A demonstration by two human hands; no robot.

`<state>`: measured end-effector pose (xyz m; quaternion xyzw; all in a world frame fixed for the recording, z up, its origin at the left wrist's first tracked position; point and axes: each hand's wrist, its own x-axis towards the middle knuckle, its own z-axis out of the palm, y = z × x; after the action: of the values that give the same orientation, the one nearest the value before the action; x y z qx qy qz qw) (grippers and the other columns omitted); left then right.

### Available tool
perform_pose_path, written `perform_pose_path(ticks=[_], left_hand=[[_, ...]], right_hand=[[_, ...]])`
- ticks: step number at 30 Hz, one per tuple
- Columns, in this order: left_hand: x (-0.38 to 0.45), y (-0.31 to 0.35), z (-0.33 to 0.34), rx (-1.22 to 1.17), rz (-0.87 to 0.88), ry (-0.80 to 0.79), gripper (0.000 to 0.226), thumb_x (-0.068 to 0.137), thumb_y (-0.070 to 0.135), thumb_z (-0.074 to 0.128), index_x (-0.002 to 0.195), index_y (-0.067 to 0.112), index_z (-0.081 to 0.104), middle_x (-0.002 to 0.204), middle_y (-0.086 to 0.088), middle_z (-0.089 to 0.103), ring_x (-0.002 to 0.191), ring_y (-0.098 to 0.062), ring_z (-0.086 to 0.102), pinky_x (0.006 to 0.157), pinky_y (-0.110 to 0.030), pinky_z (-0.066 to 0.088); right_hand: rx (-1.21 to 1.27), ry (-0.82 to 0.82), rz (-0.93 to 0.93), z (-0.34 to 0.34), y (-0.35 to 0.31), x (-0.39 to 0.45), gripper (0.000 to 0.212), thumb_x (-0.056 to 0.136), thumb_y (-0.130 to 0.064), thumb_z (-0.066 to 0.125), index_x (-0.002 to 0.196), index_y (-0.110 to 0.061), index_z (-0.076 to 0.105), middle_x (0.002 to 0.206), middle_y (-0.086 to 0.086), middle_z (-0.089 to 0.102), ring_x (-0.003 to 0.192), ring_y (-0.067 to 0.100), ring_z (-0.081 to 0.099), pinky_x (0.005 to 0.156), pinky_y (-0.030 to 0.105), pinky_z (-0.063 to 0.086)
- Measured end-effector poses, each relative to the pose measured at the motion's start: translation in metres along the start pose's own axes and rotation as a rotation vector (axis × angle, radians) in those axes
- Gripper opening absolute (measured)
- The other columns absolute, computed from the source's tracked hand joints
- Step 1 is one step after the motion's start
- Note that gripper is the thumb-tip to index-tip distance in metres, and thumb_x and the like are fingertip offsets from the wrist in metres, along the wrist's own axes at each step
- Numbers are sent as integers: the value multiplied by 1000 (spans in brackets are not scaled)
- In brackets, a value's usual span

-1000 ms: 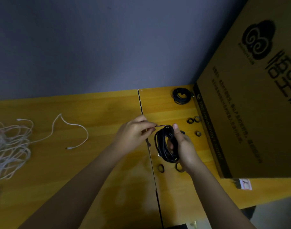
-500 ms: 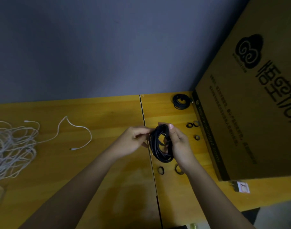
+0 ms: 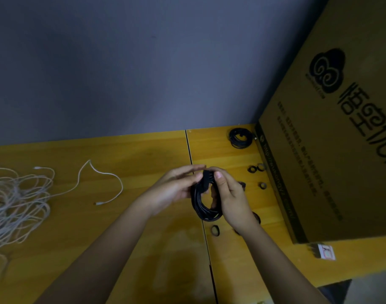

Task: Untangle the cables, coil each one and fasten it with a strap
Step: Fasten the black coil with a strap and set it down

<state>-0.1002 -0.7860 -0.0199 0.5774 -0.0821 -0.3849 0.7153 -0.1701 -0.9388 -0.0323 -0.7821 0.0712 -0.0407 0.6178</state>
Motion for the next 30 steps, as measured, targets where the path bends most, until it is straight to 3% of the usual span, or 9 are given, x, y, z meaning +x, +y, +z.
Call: perform_pose_path(ticks=[5,11,15,18,21,24,26,28,30], left_hand=[[-4,6,-2,18,-30,-86,37,95,7,51,127,24,56,117,-13,68,106,-25,66,84,-27,54],[-4,10,4,197,-46,-60,40,87,27,64,126,29,54,102,-2,72,94,-14,70,74,-20,55],[2,4,3,292,-31,-35,31,93,20,60,117,38,55,87,9,74,88,-5,70,72,-18,55],[3,-5,4,318,-5,-9,33,95,20,57,122,38,56,89,8,75,91,-9,70,77,-21,55],[5,-11,3,342,29,28,37,94,19,57,129,30,55,91,14,74,90,-7,69,76,-18,52],[10,-18,0,320,31,79,32,95,18,56,127,24,60,101,6,74,93,-16,70,79,-26,56],[13,-20,-2,294,45,128,27,96,18,56,120,27,64,101,2,74,91,-19,70,78,-27,57],[16,-22,-5,270,63,177,24,96,18,54,113,31,65,94,5,75,83,-15,70,72,-23,56],[16,-20,-7,258,67,207,24,97,19,53,115,30,65,94,7,75,83,-12,70,69,-20,53]], right_hand=[[52,3,21,-1,2,0,26,99,-39,36,105,-33,61,69,-2,60,48,10,53,45,21,44],[18,-45,-16,-4,8,-2,27,99,-40,37,111,-30,59,76,5,61,47,11,53,45,22,44],[-70,-51,-42,-3,11,-2,25,100,-44,34,113,-36,54,73,7,61,51,28,53,47,46,46],[-122,-32,-75,-1,18,-5,24,100,-48,31,114,-41,49,73,10,57,53,30,51,49,50,42],[-159,-24,-125,3,25,-6,22,100,-47,29,115,-44,45,79,-2,57,54,16,51,49,42,41],[-146,6,-121,5,31,-3,16,99,-43,32,113,-52,33,104,-21,49,66,7,57,55,34,48],[-220,44,-199,5,34,2,19,101,-37,33,113,-52,34,118,-13,43,90,1,57,70,25,51],[-337,39,-302,5,37,5,21,101,-27,37,113,-41,48,125,-10,34,115,-9,40,84,6,40],[-408,-5,-369,5,40,6,25,96,-20,44,114,-35,53,129,-13,29,124,-6,31,89,5,36]])
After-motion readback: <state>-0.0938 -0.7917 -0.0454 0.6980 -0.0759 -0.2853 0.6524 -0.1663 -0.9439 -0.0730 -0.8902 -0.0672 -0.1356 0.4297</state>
